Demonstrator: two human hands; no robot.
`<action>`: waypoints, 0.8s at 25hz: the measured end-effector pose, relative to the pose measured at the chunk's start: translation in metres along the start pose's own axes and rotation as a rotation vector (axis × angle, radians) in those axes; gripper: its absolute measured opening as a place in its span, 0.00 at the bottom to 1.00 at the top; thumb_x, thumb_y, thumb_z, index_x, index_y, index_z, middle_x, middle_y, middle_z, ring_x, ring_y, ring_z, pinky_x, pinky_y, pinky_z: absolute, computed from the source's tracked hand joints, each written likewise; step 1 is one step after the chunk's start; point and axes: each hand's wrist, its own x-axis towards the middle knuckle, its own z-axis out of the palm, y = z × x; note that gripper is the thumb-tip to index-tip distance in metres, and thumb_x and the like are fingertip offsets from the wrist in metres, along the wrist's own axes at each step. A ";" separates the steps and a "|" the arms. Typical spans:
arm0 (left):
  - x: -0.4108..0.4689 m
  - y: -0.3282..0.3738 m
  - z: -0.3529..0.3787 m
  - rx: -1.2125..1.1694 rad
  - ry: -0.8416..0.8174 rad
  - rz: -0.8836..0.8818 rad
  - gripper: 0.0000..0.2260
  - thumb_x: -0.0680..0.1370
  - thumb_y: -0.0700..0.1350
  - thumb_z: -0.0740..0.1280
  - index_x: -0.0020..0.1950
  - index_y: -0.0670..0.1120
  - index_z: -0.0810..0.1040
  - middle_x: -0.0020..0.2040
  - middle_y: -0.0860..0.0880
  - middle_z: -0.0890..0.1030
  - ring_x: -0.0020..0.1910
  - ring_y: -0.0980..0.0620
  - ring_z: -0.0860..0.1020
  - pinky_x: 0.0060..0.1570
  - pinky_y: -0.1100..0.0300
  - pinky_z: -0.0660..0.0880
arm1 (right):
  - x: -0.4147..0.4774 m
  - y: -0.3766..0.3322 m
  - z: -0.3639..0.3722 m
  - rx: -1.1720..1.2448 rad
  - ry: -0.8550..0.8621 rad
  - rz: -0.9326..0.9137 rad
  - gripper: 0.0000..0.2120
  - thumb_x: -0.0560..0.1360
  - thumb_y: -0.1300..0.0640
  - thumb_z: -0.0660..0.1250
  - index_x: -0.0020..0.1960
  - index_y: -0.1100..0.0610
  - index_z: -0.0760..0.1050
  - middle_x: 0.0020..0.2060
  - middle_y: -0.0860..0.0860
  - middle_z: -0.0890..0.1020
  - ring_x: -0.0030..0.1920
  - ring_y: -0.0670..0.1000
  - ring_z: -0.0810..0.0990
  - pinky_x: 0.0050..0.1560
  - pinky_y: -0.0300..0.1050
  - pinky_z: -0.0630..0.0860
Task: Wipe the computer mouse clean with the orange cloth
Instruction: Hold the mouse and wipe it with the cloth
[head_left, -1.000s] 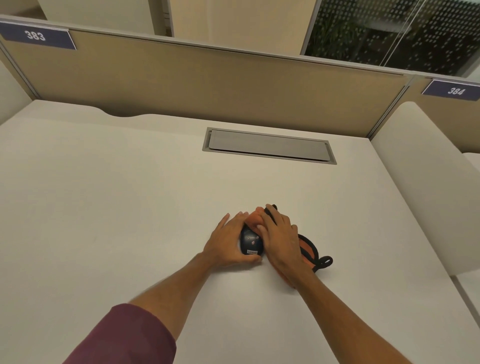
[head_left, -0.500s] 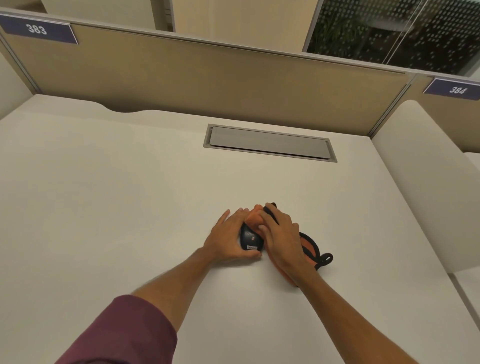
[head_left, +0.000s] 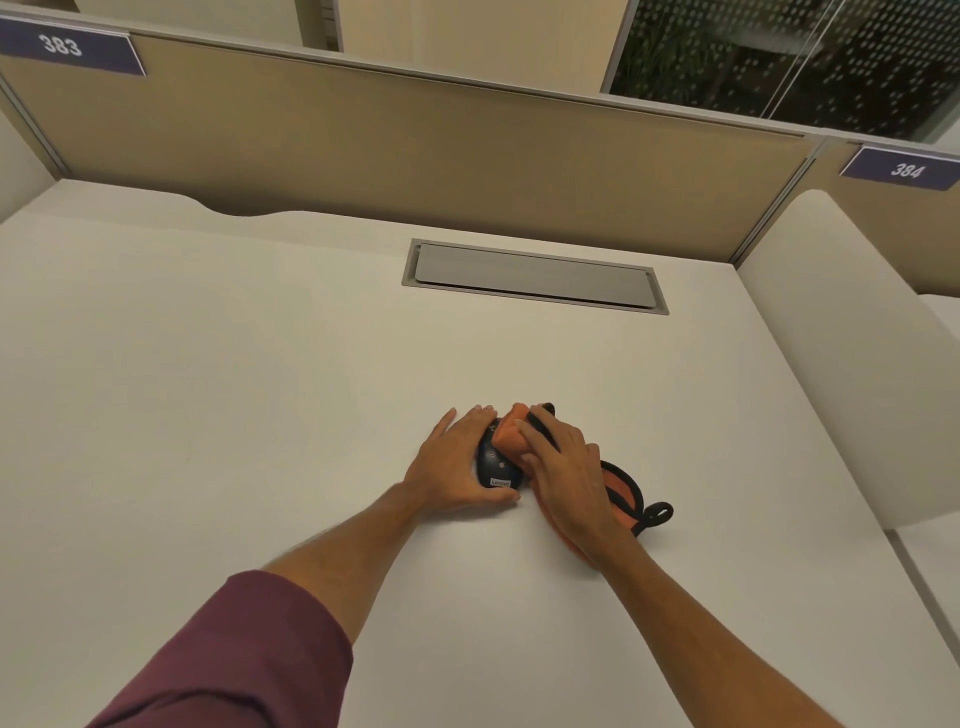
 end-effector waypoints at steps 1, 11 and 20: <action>0.000 0.000 0.000 0.002 0.000 0.003 0.49 0.65 0.70 0.71 0.77 0.49 0.57 0.76 0.53 0.64 0.77 0.56 0.57 0.77 0.55 0.45 | -0.003 0.003 0.002 -0.023 -0.009 -0.023 0.18 0.80 0.56 0.59 0.69 0.49 0.67 0.73 0.50 0.65 0.67 0.55 0.68 0.57 0.52 0.67; 0.000 0.000 -0.001 0.011 -0.016 0.012 0.49 0.65 0.70 0.71 0.77 0.48 0.57 0.77 0.52 0.63 0.77 0.55 0.56 0.78 0.53 0.45 | -0.008 0.009 0.000 -0.094 0.047 -0.045 0.24 0.75 0.61 0.68 0.68 0.48 0.68 0.71 0.53 0.67 0.65 0.56 0.69 0.55 0.53 0.71; 0.001 -0.003 0.001 -0.010 0.011 0.027 0.45 0.65 0.70 0.68 0.75 0.48 0.60 0.75 0.51 0.67 0.76 0.53 0.60 0.77 0.51 0.49 | -0.030 0.021 -0.001 -0.187 -0.008 -0.249 0.32 0.66 0.63 0.76 0.65 0.46 0.71 0.71 0.54 0.69 0.67 0.56 0.66 0.51 0.51 0.72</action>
